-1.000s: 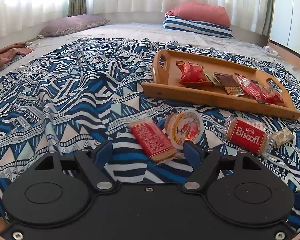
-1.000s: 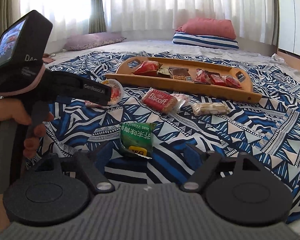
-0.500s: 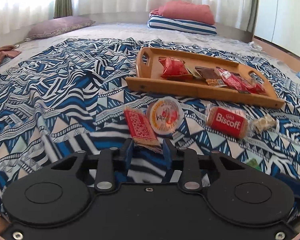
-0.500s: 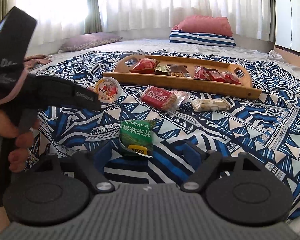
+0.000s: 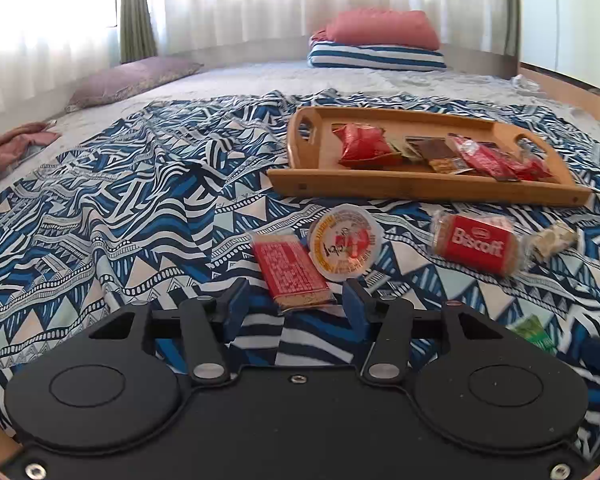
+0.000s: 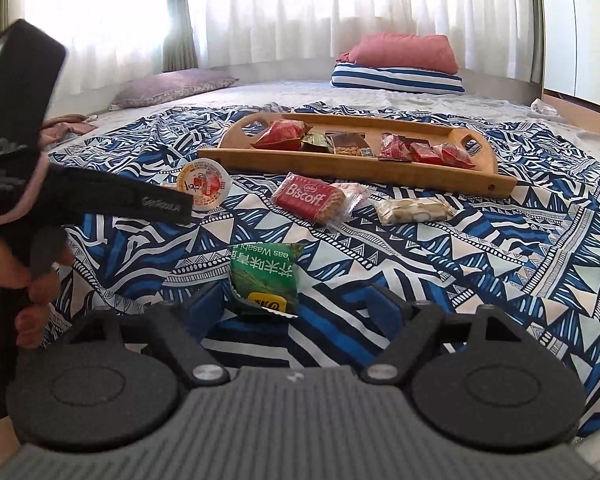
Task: Organize snacks
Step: 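Grasp the small red packet with the left tool while the right tool grasps the green wasabi packet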
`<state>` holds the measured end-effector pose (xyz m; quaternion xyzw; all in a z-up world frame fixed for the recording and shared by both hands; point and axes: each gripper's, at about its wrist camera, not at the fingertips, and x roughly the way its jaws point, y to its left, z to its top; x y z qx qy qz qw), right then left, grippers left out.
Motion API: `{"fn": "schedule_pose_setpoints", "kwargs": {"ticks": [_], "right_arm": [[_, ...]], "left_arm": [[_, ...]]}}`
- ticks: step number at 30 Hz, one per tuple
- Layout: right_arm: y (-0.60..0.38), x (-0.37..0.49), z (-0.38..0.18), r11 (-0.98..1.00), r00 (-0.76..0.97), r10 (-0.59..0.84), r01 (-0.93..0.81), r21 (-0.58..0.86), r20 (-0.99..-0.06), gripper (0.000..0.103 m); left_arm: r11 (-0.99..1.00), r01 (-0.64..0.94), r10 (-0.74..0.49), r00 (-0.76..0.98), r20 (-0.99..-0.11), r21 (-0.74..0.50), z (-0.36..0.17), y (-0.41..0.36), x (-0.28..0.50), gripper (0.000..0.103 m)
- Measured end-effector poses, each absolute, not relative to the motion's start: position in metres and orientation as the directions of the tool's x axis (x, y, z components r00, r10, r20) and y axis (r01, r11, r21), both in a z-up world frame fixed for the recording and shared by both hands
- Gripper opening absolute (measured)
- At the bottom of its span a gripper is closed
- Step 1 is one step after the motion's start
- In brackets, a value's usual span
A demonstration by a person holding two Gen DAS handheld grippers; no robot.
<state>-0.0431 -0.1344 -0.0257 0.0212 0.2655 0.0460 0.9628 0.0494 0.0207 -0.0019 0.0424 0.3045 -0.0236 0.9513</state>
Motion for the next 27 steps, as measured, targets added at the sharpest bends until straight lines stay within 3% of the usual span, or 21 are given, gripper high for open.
{"fn": "schedule_pose_setpoints", "kwargs": {"ticks": [8,13,17,21,27], "right_arm": [[-0.134,-0.042,-0.026,0.995,0.854,0.099,-0.079,0.06,-0.51,0.088],[-0.134,-0.041,-0.026,0.995,0.855,0.098,-0.075,0.065,-0.51,0.088],[-0.136,-0.038,-0.025,0.995,0.854,0.098,-0.067,0.079,-0.511,0.088],[-0.137,-0.034,-0.024,0.993,0.853,0.1,-0.057,0.099,-0.512,0.088],[-0.138,-0.032,-0.023,0.993,0.852,0.103,-0.055,0.107,-0.514,0.088]], "left_arm": [[0.999,0.028,0.001,0.811,-0.585,0.041,-0.005,0.029,0.048,0.05],[0.996,-0.006,0.054,0.818,-0.573,0.086,-0.003,0.037,0.035,0.054],[0.993,-0.005,0.07,0.831,-0.552,0.118,0.002,0.04,0.03,0.056],[0.991,0.023,0.052,0.842,-0.537,0.132,0.009,0.036,0.034,0.064],[0.981,0.074,0.035,0.841,-0.54,0.178,0.005,0.022,0.055,0.065]]}}
